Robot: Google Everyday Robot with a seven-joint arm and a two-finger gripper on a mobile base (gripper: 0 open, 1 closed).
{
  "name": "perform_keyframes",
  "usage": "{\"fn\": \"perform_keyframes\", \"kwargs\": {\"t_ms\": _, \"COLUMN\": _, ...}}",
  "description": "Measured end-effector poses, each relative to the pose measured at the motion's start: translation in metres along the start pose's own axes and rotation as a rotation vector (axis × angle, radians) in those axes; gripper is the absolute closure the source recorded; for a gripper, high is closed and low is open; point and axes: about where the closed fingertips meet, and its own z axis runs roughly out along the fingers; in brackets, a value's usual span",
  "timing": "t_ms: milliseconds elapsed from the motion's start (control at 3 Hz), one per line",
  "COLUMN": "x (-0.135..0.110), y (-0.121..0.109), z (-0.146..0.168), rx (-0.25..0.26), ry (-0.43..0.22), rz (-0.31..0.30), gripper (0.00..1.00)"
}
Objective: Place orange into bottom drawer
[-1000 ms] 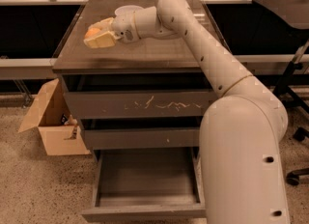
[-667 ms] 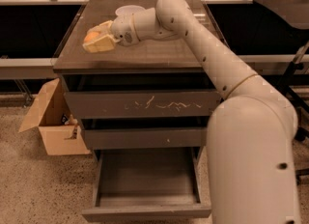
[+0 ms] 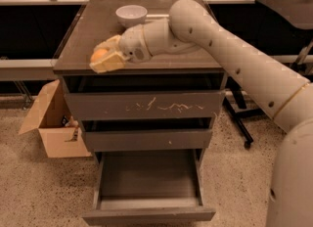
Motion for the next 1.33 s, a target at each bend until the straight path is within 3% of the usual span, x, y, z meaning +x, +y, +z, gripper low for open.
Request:
{"fn": "perform_keyframes", "kwargs": {"t_ms": 333, "x": 0.029, "y": 0.037, "z": 0.004, "rx": -0.067, "ry": 0.041, "rz": 0.05, "gripper": 1.0}}
{"fn": "perform_keyframes", "kwargs": {"t_ms": 667, "x": 0.081, "y": 0.078, "z": 0.024, "rx": -0.099, "ry": 0.058, "rz": 0.11, "gripper": 1.0}}
{"fn": "perform_keyframes", "kwargs": {"t_ms": 1000, "x": 0.089, "y": 0.083, "z": 0.027, "rx": -0.114, "ry": 0.068, "rz": 0.121, "gripper": 1.0}}
{"fn": "perform_keyframes", "kwargs": {"t_ms": 1333, "x": 0.13, "y": 0.104, "z": 0.034, "rx": -0.155, "ry": 0.107, "rz": 0.174, "gripper": 1.0}}
